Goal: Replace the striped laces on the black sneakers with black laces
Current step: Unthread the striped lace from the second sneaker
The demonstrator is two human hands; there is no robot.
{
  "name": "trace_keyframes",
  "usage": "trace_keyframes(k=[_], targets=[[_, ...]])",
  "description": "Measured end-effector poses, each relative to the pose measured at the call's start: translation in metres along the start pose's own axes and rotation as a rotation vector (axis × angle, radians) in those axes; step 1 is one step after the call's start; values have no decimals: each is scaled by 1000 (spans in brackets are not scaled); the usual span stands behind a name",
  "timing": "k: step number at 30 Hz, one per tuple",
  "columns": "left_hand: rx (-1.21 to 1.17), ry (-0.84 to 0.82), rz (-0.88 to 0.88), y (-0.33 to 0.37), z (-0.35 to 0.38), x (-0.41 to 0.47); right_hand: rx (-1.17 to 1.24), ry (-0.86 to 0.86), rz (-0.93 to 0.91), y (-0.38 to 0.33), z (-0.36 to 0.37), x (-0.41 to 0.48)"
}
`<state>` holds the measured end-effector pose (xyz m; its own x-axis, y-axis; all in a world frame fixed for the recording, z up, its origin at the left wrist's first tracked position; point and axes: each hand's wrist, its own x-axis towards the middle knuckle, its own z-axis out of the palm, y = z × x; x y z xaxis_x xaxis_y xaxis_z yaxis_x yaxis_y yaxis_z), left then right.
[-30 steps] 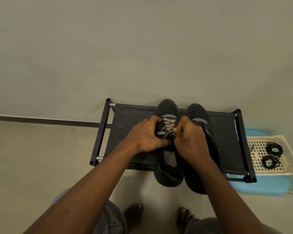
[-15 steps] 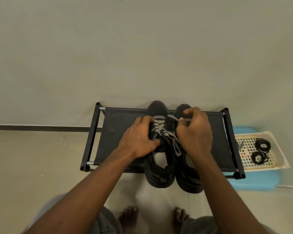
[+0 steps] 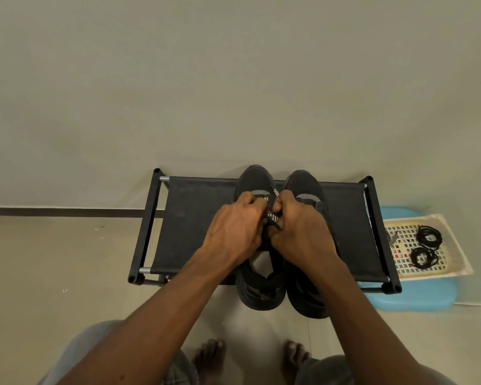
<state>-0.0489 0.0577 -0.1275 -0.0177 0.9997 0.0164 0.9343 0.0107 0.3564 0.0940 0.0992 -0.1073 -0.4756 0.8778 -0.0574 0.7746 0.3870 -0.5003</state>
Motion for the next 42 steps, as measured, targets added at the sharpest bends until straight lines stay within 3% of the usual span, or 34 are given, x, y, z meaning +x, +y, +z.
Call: trace_keyframes(k=[4,6,8,10,12,17,21,28,31,34,39,42], targets=[[-181,134,-82,0,3,0,30,16,31,-1,-3,0],[-353,197,-331,-7,6,3,30,10,34,0,-3,-1],[-663,226,-634,-15,7,7,41,-11,48,0,-4,-1],[-970,236,-816,-19,6,9,42,-16,52,0,-3,-1],[-1016,225,-764,-23,3,11,29,-2,53,-2,-2,0],[-679,109,-395,-13,-16,7,50,-5,87,-2,-4,0],[-221,-36,-117,-4,-21,0,76,-23,113,-3,-6,0],[-53,50,-3,-3,-11,-1,87,-33,132,-7,-8,-1],[-177,69,-77,-1,-11,0,79,-31,134,-7,-8,-2],[-409,38,-274,-9,-12,4,56,-37,119,-8,-7,-2],[-1219,152,-782,-17,-26,10,57,-48,122,-9,-8,-3],[-1293,180,-871,-17,-24,10,64,-53,126,-8,-7,-2]])
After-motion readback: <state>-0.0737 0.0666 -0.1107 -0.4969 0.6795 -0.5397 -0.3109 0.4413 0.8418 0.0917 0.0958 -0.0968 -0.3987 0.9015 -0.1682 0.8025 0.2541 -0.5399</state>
